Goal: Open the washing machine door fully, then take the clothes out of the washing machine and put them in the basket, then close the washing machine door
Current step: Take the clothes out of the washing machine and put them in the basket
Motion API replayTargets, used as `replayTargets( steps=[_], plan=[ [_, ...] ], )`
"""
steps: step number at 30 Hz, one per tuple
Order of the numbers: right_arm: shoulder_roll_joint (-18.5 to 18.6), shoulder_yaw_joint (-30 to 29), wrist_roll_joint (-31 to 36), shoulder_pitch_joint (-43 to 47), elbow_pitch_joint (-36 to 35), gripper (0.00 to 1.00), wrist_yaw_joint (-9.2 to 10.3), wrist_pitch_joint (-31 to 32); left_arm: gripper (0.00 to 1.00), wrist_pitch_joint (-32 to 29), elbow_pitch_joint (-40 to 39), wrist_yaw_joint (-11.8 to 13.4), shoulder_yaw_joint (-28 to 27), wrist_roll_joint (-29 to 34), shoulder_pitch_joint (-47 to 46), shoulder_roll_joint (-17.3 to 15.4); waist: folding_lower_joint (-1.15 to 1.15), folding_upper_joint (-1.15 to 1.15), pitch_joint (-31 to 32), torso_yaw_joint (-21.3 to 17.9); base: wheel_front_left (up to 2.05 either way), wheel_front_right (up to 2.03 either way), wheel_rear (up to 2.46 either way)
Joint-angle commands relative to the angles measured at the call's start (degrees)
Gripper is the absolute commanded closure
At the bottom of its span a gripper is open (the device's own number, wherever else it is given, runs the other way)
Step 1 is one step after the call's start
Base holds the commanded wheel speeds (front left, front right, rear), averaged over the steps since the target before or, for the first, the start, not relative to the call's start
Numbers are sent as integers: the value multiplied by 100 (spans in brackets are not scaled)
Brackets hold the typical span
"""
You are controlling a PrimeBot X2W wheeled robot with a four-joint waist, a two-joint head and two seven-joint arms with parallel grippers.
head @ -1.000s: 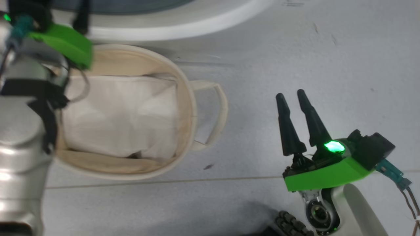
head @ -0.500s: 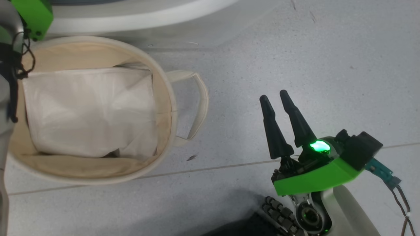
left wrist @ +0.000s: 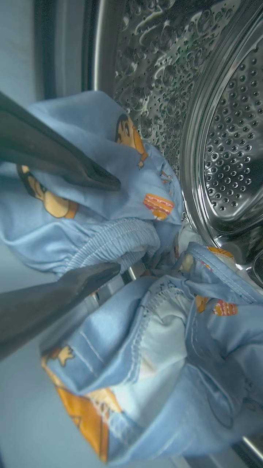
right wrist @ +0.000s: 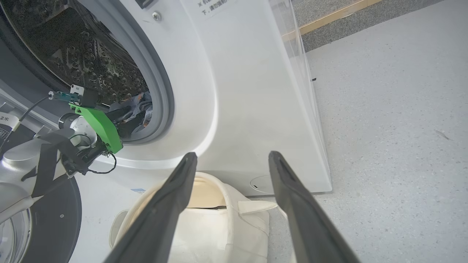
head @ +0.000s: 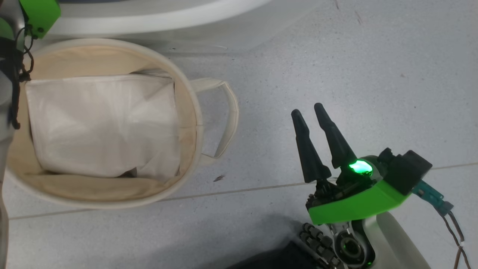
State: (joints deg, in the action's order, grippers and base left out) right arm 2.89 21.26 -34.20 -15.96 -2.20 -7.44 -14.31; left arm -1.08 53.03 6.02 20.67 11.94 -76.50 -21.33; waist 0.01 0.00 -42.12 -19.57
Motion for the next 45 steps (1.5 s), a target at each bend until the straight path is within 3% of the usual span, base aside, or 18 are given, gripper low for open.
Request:
replayTargets(
  steps=[1,8,17,24,34,45],
  plan=[
    [-2,93,56,82,-174,0,-5,-69,100,55,44,3,-164,-42,-279,-379,0,0,-2,27,0,0,0],
    [-2,78,117,28,-184,0,-5,-69,100,476,153,28,7,-48,-346,-225,0,0,-15,127,0,0,0],
    [-2,111,74,-29,-213,0,-5,-69,100,347,418,234,561,458,-618,-151,0,0,-66,197,0,0,0],
    [-2,75,22,-48,-181,0,-5,-69,100,338,555,273,660,441,-681,-41,0,0,-2,251,0,0,0],
    [-2,-61,85,-117,-53,0,-5,-69,100,947,248,261,579,-19,-519,420,0,0,311,497,0,0,0],
    [-2,-347,245,-24,108,0,-5,-69,100,1572,-837,-59,252,-1013,721,768,0,0,1037,768,0,0,0]
  ],
)
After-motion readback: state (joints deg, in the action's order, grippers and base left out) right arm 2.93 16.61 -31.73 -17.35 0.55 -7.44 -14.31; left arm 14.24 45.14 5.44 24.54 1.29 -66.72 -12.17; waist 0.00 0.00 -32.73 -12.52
